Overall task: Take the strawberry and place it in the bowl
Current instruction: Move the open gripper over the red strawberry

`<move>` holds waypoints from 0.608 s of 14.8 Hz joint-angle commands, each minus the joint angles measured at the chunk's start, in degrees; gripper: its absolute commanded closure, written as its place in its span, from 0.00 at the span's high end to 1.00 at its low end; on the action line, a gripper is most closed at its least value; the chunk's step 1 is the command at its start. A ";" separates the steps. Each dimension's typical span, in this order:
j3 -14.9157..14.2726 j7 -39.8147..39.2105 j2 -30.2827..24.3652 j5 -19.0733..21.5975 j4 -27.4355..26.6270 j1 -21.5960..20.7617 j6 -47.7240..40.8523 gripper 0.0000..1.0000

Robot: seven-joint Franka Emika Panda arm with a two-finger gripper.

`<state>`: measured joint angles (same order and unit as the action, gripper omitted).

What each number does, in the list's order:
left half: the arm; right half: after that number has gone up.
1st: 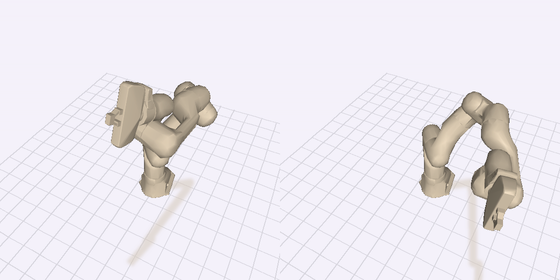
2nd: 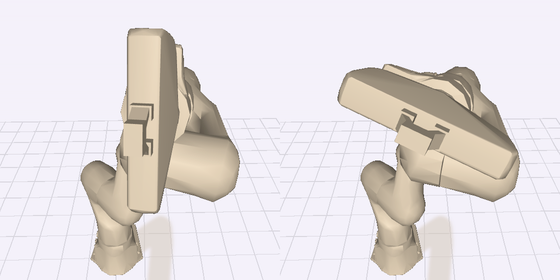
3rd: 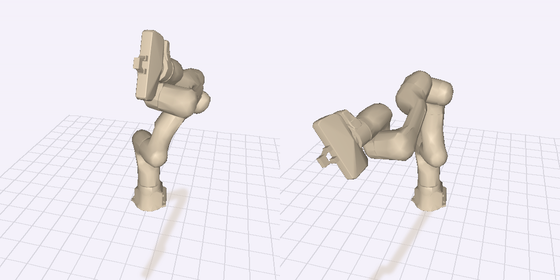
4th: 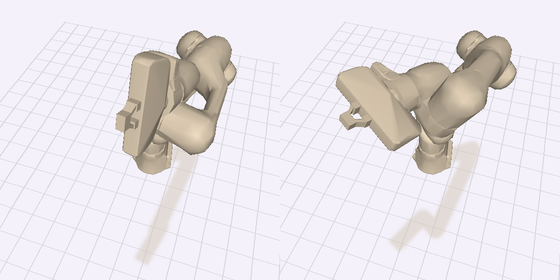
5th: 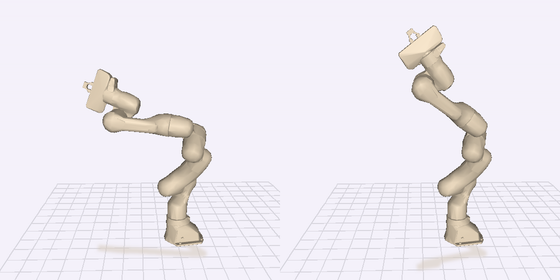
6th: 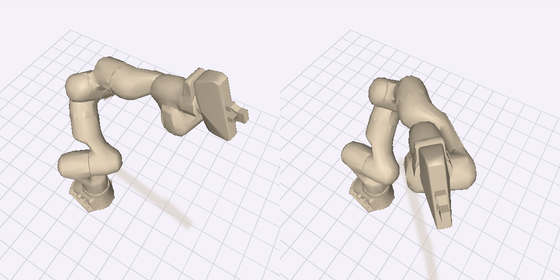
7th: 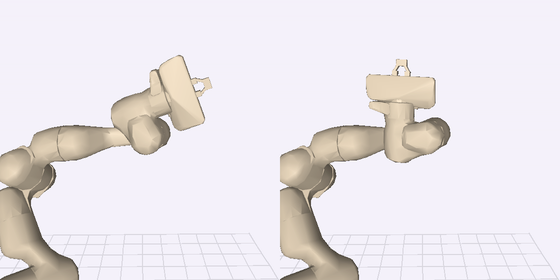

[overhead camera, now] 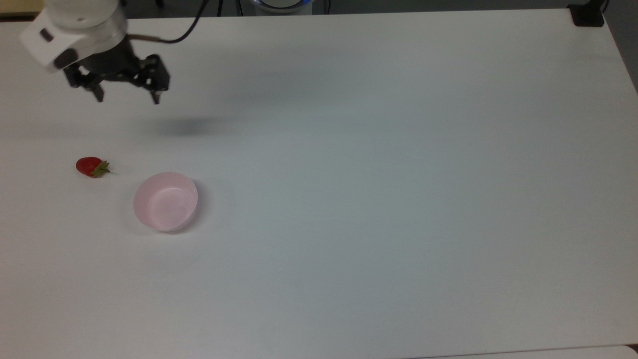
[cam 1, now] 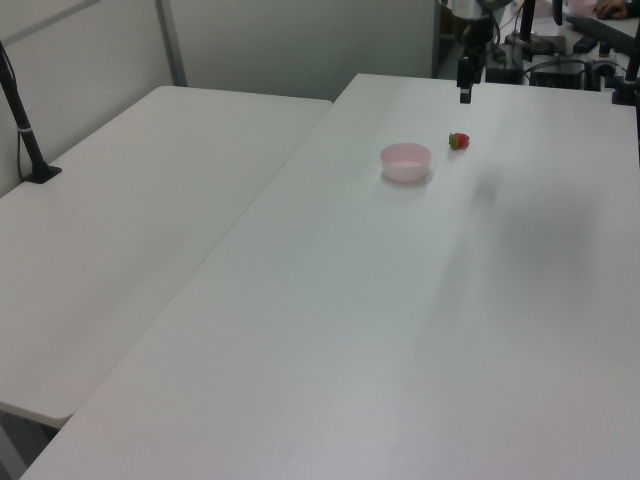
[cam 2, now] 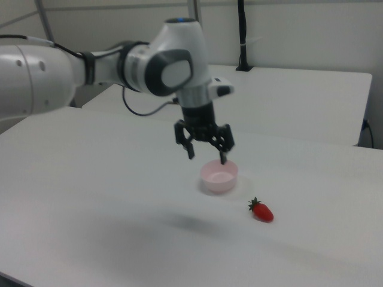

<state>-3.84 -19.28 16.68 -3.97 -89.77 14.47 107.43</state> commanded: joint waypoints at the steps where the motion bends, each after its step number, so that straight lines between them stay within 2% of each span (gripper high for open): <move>1: -0.20 -9.51 4.58 -0.86 1.09 3.02 4.35 1.00; 5: -0.20 -22.43 8.63 -1.39 1.09 4.51 11.73 1.00; 7: -0.12 -29.38 10.12 -0.34 1.09 6.09 16.29 1.00; 9: -0.11 -33.87 11.97 -1.03 1.00 6.36 19.65 1.00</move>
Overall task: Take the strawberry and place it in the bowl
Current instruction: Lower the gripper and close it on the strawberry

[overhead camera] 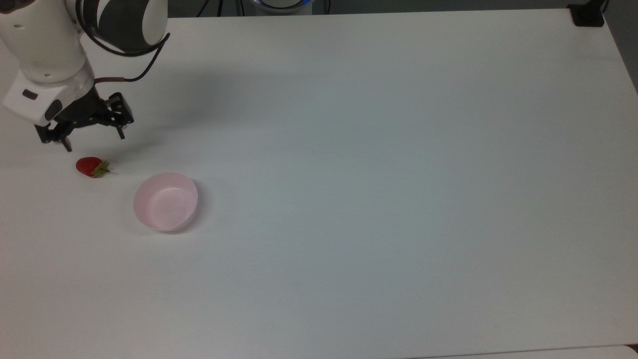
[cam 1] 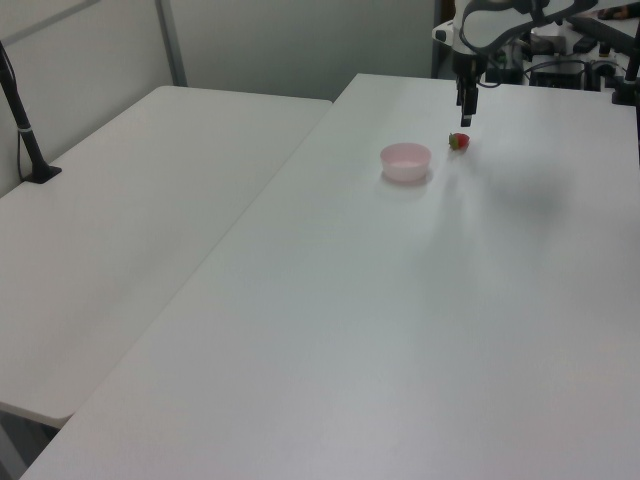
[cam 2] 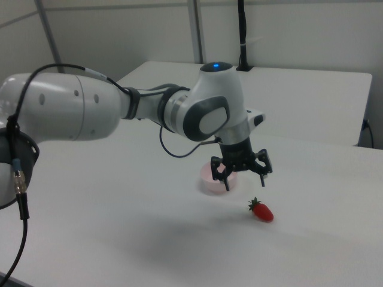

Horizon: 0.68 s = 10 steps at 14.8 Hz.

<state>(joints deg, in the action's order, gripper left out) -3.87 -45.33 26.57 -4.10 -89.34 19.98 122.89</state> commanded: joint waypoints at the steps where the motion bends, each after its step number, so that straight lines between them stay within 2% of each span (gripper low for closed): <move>1: -0.09 -10.98 3.82 -1.35 0.66 0.85 4.89 1.00; 3: -0.09 -15.91 5.33 -2.83 0.66 0.85 6.74 0.99; 6: -0.09 -17.43 7.27 -5.91 0.66 0.85 8.23 0.82; 7: -0.09 -17.43 7.53 -6.18 0.66 0.85 9.11 0.79; 9: -0.09 -18.21 7.88 -7.06 0.66 0.93 9.56 0.63; 10: -0.09 -18.83 7.97 -7.76 0.66 1.02 9.56 0.50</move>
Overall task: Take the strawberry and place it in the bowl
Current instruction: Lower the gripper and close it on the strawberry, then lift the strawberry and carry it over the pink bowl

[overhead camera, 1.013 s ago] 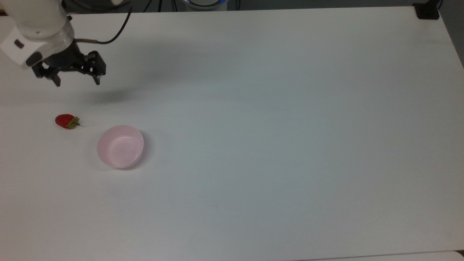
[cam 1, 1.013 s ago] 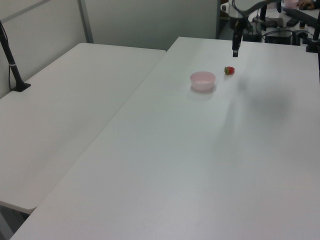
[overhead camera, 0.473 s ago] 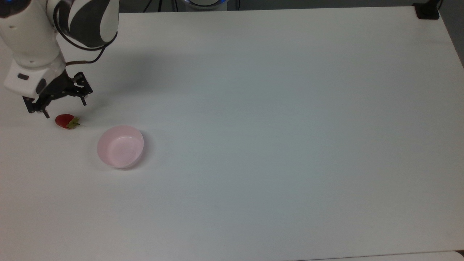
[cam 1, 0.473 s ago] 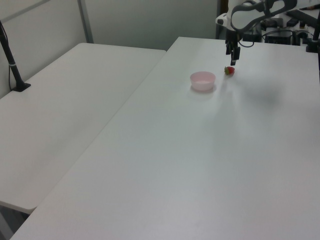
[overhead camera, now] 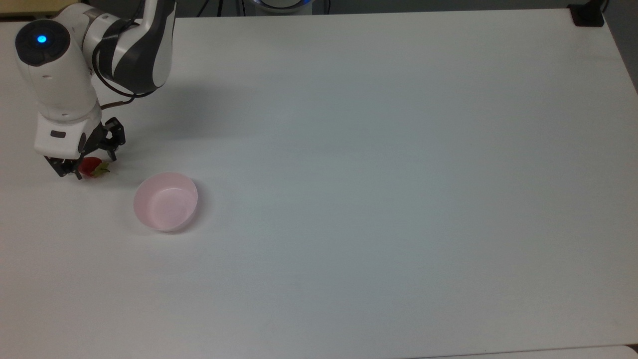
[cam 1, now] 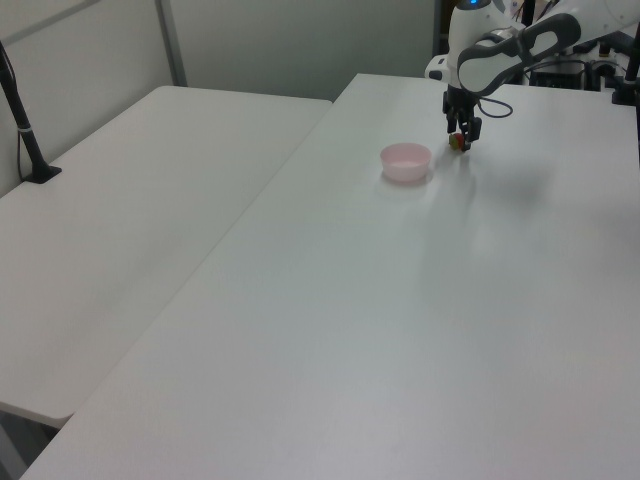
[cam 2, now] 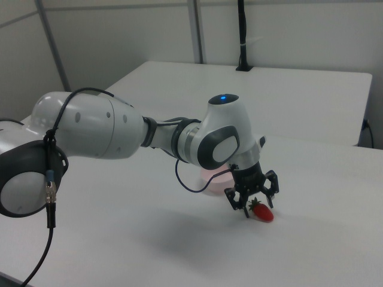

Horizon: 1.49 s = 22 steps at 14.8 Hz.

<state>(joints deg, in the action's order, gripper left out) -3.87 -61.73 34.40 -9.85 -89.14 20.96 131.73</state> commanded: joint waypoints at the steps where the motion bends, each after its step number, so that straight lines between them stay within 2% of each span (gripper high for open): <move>1: -0.09 -2.52 0.23 -2.10 0.45 0.05 0.72 0.36; 4: -0.18 -2.52 -0.03 -2.01 0.45 0.14 0.55 0.29; 7: -0.09 0.01 -2.39 -0.52 0.45 0.05 -0.33 0.29; 8: 0.09 3.16 -3.01 0.70 0.45 -0.13 -0.33 0.29; 9: 0.61 8.76 -4.15 3.67 0.45 -0.39 -0.42 0.29; 11: 0.79 20.19 -5.91 8.17 0.45 -3.36 -0.42 0.29; 14: 0.79 32.34 -6.36 8.45 0.54 -6.80 -0.42 0.29; 16: 0.79 37.80 -6.27 8.36 0.54 -8.47 -0.33 0.29; 19: 0.88 42.29 -5.75 8.36 0.45 -10.14 0.10 0.33; 20: 0.79 43.53 -5.31 8.10 0.45 -10.41 0.37 0.41; 22: 0.88 43.54 -4.69 8.01 0.45 -10.50 0.54 0.42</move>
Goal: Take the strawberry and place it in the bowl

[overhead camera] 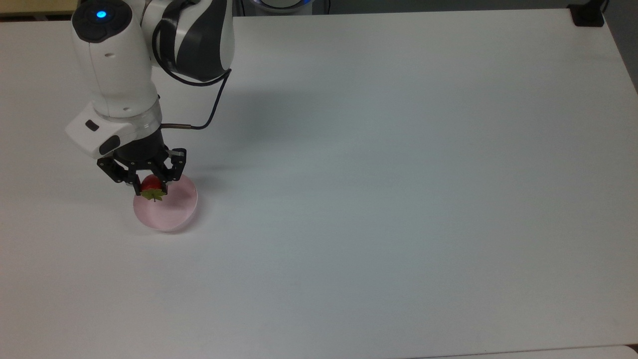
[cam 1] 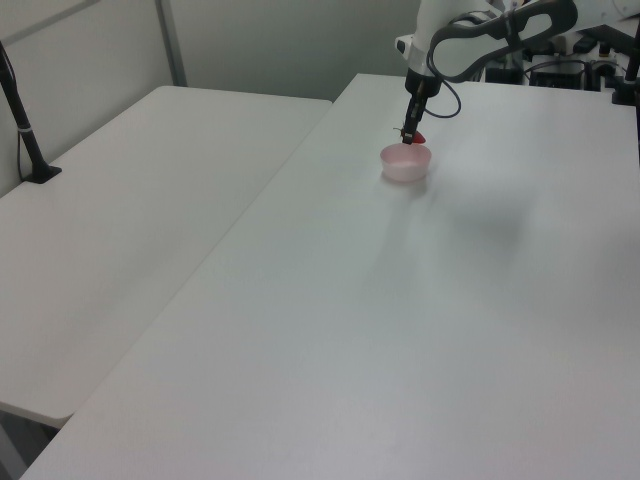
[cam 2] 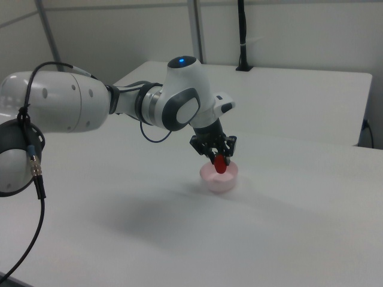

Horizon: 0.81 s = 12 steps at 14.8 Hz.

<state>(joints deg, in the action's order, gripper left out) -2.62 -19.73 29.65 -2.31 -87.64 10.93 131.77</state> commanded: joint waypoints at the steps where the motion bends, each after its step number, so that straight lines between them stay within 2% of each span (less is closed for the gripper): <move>1: -0.45 1.53 0.06 0.46 -1.04 -0.47 0.50 0.49; 3: -0.37 1.71 -0.56 0.81 -1.04 -0.56 0.42 0.93; 4: -0.36 1.88 -1.34 0.81 -1.04 -0.64 -0.11 0.99; 6: 0.07 2.67 -3.71 0.81 -1.30 -2.31 -2.03 1.00; 10: 0.16 4.60 -8.98 0.81 -1.30 -4.85 -13.00 1.00; 12: 0.07 9.59 -12.23 0.73 -1.30 -6.79 -19.16 1.00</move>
<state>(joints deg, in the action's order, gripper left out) -2.19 -15.80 23.45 -2.28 -87.04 7.06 120.37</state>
